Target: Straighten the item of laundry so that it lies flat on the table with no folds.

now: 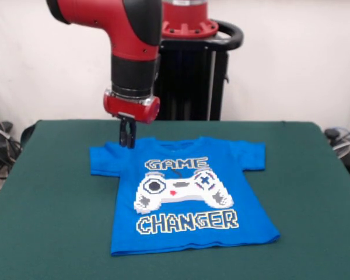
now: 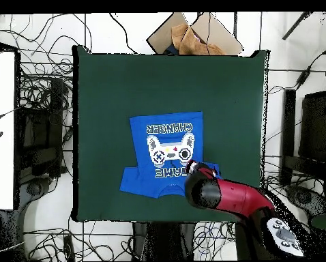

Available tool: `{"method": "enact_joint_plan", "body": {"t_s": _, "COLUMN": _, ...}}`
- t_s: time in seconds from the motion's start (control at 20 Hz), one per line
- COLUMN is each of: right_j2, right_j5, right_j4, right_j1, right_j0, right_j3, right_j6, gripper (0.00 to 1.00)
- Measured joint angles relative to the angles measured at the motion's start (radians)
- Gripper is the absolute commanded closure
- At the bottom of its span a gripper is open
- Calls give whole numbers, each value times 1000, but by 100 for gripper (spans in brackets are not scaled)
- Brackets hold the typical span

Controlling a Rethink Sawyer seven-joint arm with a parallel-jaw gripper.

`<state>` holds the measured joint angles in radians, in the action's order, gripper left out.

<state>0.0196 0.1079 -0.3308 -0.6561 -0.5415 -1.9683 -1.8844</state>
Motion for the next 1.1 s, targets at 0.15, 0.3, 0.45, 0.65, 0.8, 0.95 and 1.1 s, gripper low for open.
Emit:
{"method": "enact_joint_plan", "body": {"t_s": 0.15, "right_j2": 0, "right_j5": 0, "right_j4": -10, "right_j1": 0, "right_j0": 11, "right_j3": 8, "right_j6": 0, "gripper": 100}}
{"method": "enact_joint_plan", "body": {"t_s": 0.3, "right_j2": 0, "right_j5": 0, "right_j4": -23, "right_j1": 1, "right_j0": 24, "right_j3": 19, "right_j6": 0, "gripper": 100}}
{"method": "enact_joint_plan", "body": {"t_s": 0.45, "right_j2": 0, "right_j5": 0, "right_j4": -29, "right_j1": 1, "right_j0": 29, "right_j3": 25, "right_j6": 0, "gripper": 100}}
{"method": "enact_joint_plan", "body": {"t_s": 0.65, "right_j2": 1, "right_j5": 0, "right_j4": -37, "right_j1": 1, "right_j0": 24, "right_j3": 31, "right_j6": 0, "gripper": 100}}
{"method": "enact_joint_plan", "body": {"t_s": 0.8, "right_j2": 2, "right_j5": 0, "right_j4": -51, "right_j1": 6, "right_j0": 13, "right_j3": 39, "right_j6": 0, "gripper": 100}}
{"method": "enact_joint_plan", "body": {"t_s": 0.95, "right_j2": 2, "right_j5": -6, "right_j4": -71, "right_j1": 16, "right_j0": 1, "right_j3": 43, "right_j6": 0, "gripper": 100}}
{"method": "enact_joint_plan", "body": {"t_s": 1.1, "right_j2": 1, "right_j5": -33, "right_j4": -106, "right_j1": 35, "right_j0": -19, "right_j3": 46, "right_j6": 0, "gripper": 100}}
